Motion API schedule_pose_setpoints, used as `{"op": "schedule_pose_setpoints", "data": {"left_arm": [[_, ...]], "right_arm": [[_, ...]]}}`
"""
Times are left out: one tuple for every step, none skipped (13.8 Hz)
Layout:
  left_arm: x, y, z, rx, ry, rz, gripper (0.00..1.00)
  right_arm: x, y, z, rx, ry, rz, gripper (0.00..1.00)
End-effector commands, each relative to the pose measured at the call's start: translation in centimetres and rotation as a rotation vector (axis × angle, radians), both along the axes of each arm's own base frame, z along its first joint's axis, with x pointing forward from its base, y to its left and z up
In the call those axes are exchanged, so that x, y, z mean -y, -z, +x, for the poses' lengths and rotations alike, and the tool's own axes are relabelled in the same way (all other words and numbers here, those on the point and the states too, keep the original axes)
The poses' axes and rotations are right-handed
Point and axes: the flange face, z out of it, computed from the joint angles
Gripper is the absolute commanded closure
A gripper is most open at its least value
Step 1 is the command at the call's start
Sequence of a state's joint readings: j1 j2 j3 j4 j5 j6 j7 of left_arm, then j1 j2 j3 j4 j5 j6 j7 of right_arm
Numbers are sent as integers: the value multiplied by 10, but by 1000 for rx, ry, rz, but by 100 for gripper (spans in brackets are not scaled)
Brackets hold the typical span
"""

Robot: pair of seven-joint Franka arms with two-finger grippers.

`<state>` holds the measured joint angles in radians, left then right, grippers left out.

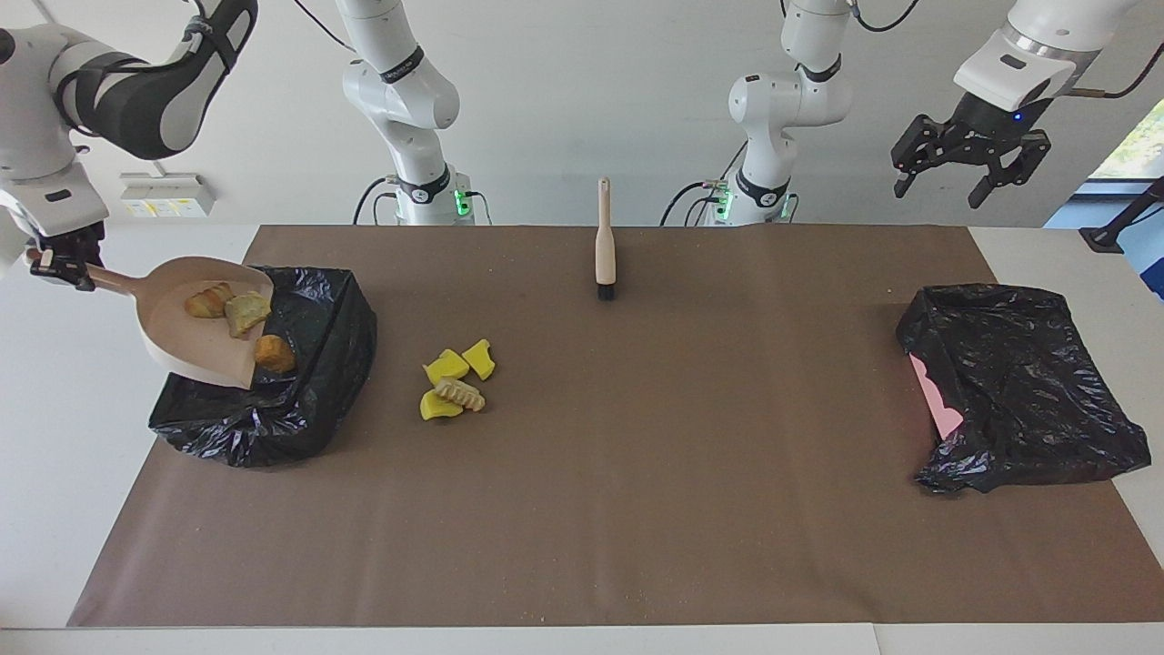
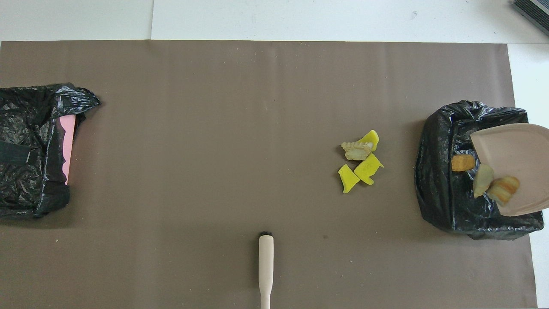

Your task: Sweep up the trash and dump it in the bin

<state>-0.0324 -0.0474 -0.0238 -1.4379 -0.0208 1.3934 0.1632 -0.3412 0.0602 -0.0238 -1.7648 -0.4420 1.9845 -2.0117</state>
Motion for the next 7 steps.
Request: {"op": "schedule_pose_setpoints", "data": {"left_arm": [[-2,-3,-6,-8,-15,-8,0],[-2,-3,-6,-8,-15,-8,0],[-2,-3,-6,-8,-15,-7,0],[-2,-3,-6,-8,-15,-8,0],[-2,-3,-6,-8,-15,-8,0],[-2,-3,-6,-8,-15,-8,0],[-2,-3,-6,-8,-15,-8,0]], "right_arm": [[-10,-11,-1,-8,-82,-85,100],[-11,-17,0,-5,-89,-108,100],[-12,-27,0,5,-91,-124,100],[-14,-32,-1,9,-93,-134,100],[-24,-46,-1,24,-103,-149,100],[-31,-62,-6,41,-105,-170,100],[-33,-83,-14,61,-81,-180,100]]}}
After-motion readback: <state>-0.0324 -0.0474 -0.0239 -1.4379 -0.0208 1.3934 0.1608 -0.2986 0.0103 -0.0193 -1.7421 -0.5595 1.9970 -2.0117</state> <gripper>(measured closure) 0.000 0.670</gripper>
